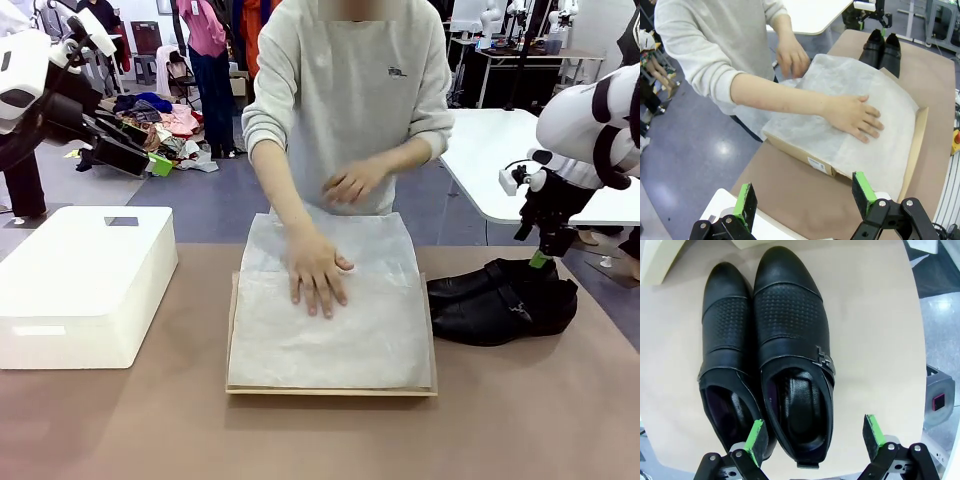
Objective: Pack the shoes into the box.
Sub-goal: Place one shoe of the Shoes into the Shoes Box.
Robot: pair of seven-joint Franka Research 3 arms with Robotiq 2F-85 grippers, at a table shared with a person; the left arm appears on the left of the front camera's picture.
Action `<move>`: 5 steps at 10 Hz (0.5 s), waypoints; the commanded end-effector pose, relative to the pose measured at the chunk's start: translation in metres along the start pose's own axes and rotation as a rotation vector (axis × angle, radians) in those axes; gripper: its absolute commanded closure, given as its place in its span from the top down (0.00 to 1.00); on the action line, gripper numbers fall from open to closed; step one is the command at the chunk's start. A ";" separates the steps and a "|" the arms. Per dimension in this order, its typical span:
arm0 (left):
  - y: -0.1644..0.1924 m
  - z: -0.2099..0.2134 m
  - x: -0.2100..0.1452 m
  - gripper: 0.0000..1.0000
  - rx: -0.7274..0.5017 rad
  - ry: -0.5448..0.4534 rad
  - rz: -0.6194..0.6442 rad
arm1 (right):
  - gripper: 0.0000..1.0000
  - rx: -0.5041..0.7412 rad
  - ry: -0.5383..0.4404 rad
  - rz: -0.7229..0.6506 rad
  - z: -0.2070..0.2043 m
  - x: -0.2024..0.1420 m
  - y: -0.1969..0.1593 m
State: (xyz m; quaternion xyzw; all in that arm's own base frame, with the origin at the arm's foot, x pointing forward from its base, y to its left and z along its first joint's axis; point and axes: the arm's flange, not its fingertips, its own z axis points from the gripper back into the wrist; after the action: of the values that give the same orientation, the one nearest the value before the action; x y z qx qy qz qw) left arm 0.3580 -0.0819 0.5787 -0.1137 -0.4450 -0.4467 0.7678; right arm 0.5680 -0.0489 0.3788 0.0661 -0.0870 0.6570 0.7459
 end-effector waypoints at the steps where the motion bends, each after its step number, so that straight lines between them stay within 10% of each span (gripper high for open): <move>1: 0.000 0.000 0.000 1.00 -0.006 -0.006 0.002 | 1.00 -0.005 -0.020 0.015 -0.003 -0.002 -0.014; 5: 0.000 0.000 0.000 1.00 -0.006 -0.006 0.002 | 1.00 0.020 -0.020 -0.029 -0.002 0.000 -0.019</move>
State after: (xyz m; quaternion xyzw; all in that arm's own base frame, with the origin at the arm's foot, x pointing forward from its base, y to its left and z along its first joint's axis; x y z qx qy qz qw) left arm 0.3579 -0.0820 0.5787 -0.1137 -0.4450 -0.4467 0.7678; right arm 0.5825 -0.0490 0.3711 0.0711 -0.0842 0.6566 0.7461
